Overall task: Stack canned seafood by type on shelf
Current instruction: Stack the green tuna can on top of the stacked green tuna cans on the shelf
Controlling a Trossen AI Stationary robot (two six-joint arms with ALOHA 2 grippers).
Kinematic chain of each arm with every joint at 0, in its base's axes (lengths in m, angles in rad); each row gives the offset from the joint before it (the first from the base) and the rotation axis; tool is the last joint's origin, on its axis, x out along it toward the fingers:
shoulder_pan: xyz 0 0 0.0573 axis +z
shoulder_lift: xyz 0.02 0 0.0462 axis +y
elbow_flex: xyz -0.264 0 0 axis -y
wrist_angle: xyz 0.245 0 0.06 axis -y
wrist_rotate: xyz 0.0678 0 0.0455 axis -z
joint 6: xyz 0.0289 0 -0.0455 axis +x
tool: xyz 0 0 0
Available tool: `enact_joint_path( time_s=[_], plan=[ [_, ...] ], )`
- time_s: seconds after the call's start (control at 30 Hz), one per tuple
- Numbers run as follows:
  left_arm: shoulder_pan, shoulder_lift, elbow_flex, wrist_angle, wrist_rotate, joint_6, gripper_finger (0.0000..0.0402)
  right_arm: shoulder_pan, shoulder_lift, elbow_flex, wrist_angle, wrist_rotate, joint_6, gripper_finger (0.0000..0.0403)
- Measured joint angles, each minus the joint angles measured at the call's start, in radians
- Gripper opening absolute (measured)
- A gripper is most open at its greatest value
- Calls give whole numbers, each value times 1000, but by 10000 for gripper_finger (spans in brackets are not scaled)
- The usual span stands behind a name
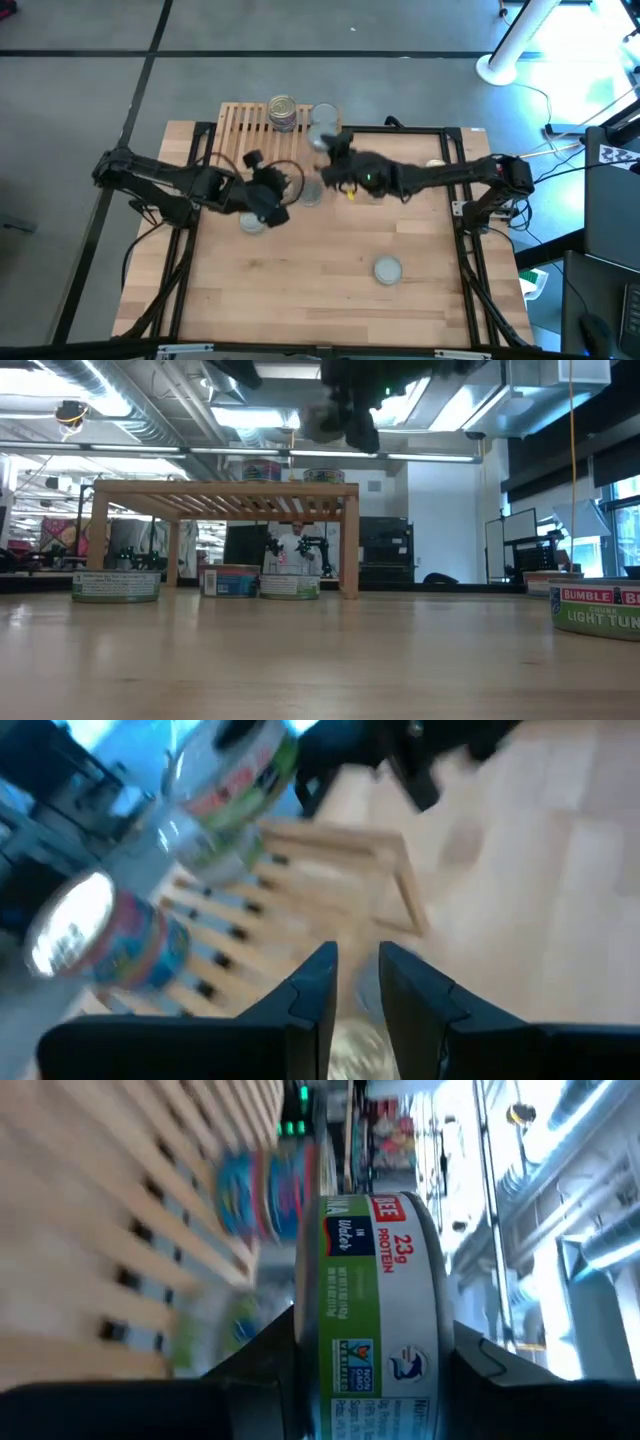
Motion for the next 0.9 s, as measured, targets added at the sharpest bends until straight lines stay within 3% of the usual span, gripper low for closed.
enact_joint_path(
  time_s=[0.17,0.3,0.67,0.9],
  plan=[
    [110,0,0,200,17,250,72,-118,0,0,12,-71,-35,141],
    [204,1,0,324,151,363,72,-193,0,0,14,-169,-35,136],
    [410,60,-1,523,399,416,72,-279,1,0,6,-373,1,138],
    [489,131,-1,599,442,423,72,-291,33,1,10,-390,-1,147]
  ],
)
